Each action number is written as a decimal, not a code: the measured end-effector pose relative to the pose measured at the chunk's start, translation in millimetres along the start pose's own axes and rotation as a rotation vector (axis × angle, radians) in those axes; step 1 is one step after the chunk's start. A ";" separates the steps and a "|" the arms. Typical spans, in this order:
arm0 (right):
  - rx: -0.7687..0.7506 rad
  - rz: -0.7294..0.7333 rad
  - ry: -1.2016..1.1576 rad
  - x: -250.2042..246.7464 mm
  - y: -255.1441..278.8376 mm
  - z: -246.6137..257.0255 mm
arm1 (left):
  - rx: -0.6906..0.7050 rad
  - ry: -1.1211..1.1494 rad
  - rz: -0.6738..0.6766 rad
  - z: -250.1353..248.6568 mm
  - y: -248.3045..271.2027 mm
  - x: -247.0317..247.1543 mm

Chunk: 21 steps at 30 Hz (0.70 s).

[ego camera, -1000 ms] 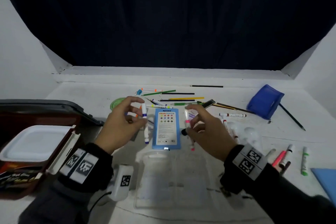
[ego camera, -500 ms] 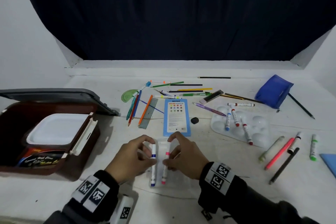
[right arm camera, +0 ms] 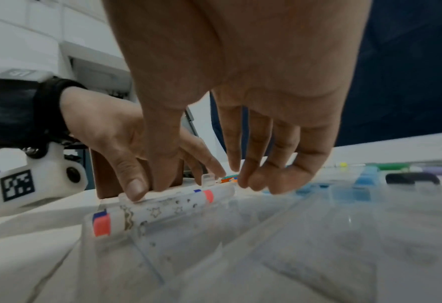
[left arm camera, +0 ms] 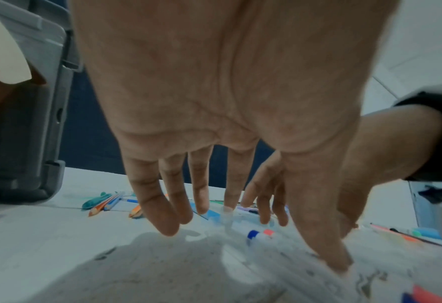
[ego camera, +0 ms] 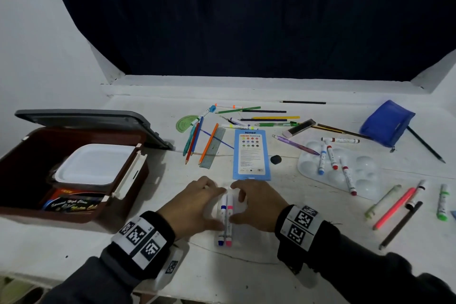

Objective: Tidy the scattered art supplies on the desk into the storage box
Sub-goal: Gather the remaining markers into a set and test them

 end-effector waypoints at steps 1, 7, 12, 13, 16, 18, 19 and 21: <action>-0.009 0.028 0.083 2.0 0.5 3.6 | 0.002 -0.025 0.012 0.1 -0.8 1.6; 0.023 0.098 0.219 13.6 -0.7 6.1 | 0.011 -0.084 0.013 1.4 -3.0 3.0; 0.021 0.067 0.282 15.0 -1.4 7.3 | -0.023 -0.125 -0.014 -0.2 -4.1 2.6; 0.024 0.060 0.298 15.3 -2.2 7.5 | -0.035 -0.120 -0.021 0.4 -4.1 2.1; 0.018 0.057 0.345 14.5 -6.4 9.1 | -0.055 -0.135 -0.011 -0.4 -4.5 1.8; 0.004 0.073 0.374 14.2 -10.6 10.3 | -0.059 -0.157 0.004 -2.4 -4.3 1.8; 0.001 0.078 0.379 13.7 -11.5 10.7 | -0.058 -0.165 0.014 -3.6 -4.4 1.9; 0.000 0.076 0.375 12.9 -12.0 10.2 | -0.069 -0.177 0.033 -6.1 -3.6 2.4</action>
Point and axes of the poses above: each hand's wrist, its own y-axis away from the middle knuckle, its own x-axis out of the palm, z = x × y, the point moved 7 cm from there along -y, towards the middle knuckle, and after that the axes turned 9 degrees about z, right-handed, at the moved point
